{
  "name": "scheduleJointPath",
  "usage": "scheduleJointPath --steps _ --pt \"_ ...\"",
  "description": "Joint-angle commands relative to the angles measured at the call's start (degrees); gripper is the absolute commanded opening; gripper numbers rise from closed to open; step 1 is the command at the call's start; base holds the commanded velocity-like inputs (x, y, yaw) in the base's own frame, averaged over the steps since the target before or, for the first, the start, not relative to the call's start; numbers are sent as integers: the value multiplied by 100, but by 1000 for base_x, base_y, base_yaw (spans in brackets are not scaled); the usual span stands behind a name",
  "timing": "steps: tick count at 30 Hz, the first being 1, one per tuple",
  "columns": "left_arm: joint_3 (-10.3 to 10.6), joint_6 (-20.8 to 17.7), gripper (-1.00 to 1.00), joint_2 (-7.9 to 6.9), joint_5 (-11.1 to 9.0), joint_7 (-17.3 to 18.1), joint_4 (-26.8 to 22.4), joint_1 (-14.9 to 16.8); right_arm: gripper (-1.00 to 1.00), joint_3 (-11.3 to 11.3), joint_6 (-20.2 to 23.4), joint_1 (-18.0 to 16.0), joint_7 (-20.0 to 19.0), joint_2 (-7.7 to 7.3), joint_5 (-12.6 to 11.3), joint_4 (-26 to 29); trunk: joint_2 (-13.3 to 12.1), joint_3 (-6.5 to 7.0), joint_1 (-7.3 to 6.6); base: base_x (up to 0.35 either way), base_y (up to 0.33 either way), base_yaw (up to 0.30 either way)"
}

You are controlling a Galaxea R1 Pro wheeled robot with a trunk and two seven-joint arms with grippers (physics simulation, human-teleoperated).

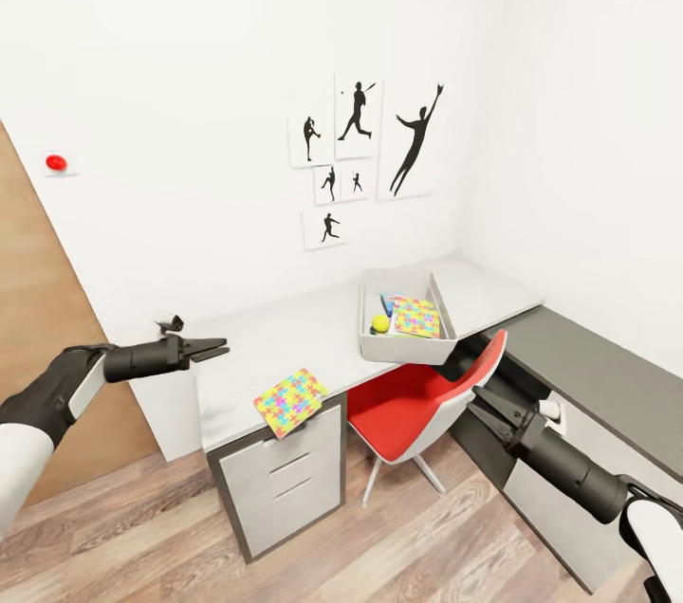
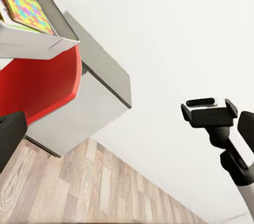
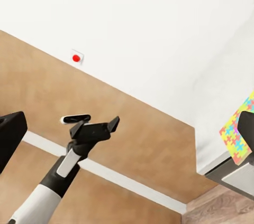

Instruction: Put all the toys in the child's room - the three board games (two on the bed and one on the table), the two jigsaw puzzles on the table, and the tennis ball on the table - inside the toy box on the table in the child's room.

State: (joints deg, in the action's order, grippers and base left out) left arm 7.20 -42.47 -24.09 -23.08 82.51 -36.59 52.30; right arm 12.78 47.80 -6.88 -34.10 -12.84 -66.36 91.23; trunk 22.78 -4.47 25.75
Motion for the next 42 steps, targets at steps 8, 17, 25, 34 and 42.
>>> scheduleJointPath --steps 8,17,25,34,42 --pt "71 -94 100 123 -38 -296 3 8 100 3 27 -7 -15 0 3 -23 14 -13 4 8 -111 0" --pt "66 -104 100 111 -49 -317 9 8 100 -4 19 -7 110 7 244 -29 14 -13 4 89 -271 0" --pt "29 -227 100 75 -70 -306 28 8 100 -4 17 -7 122 9 288 -34 14 -13 4 15 -43 0" --pt "34 -829 100 117 -65 -329 270 -165 100 64 10 -7 113 9 284 -35 14 -13 4 0 -1 0" --pt "26 -951 100 112 -73 -324 560 -272 100 73 10 -7 114 8 282 -39 14 -13 4 0 0 0"
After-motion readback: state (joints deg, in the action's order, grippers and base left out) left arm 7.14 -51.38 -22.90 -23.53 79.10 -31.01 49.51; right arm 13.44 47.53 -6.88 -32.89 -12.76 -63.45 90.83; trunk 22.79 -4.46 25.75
